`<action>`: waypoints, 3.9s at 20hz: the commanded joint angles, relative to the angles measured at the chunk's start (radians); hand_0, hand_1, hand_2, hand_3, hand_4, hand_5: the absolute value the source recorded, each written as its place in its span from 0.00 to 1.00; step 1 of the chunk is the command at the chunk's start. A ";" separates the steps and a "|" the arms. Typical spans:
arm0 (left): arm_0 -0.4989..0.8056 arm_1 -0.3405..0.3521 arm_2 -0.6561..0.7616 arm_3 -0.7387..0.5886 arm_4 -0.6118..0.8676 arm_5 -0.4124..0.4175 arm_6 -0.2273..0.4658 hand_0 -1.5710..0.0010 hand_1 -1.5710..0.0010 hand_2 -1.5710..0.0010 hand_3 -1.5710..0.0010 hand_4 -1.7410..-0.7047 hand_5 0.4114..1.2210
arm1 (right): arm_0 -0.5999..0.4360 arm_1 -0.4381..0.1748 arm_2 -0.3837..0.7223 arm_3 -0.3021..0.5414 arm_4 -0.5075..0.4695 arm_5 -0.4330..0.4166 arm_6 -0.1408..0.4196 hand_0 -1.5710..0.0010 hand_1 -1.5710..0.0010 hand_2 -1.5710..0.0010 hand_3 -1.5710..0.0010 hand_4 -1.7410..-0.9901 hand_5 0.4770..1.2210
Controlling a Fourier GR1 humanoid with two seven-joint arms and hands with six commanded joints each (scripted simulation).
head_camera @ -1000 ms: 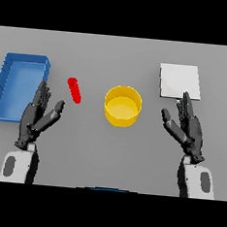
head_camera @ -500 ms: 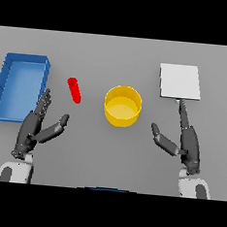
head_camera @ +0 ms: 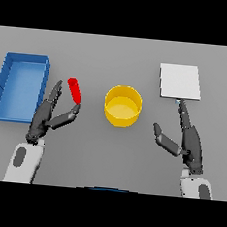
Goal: Pick up the red beaker and tilt it to pour out 1 green nut into yellow bowl. Pick up the yellow bowl and place it on the metallic measuring scale.
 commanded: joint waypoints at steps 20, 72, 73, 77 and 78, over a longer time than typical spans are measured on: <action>-0.350 -0.022 0.090 0.424 0.007 0.023 -0.083 1.00 1.00 1.00 1.00 0.42 0.34 | -0.010 -0.005 -0.018 0.006 -0.013 -0.003 0.012 1.00 1.00 1.00 1.00 0.63 0.22; -0.805 0.268 -0.578 0.393 -0.635 -0.153 0.253 0.00 0.00 0.00 0.06 0.06 0.98 | 0.031 -0.003 -0.004 -0.047 -0.002 0.003 0.023 1.00 1.00 1.00 1.00 0.61 0.30; -0.831 0.266 -0.604 0.409 -0.650 -0.183 0.246 0.00 0.00 0.00 0.11 0.05 0.99 | 0.029 0.001 -0.006 -0.041 -0.011 0.005 0.022 1.00 1.00 1.00 1.00 0.60 0.29; -0.905 0.261 -0.714 0.453 -0.711 -0.248 0.171 0.00 0.00 0.00 0.12 0.03 0.99 | 0.024 0.034 -0.003 -0.020 -0.019 -0.008 0.015 1.00 1.00 1.00 1.00 0.59 0.25; -0.931 0.260 -0.741 0.461 -0.725 -0.272 0.151 0.00 0.00 0.00 0.10 0.02 1.00 | 0.028 0.030 -0.009 -0.026 -0.028 -0.006 0.008 1.00 1.00 1.00 1.00 0.60 0.24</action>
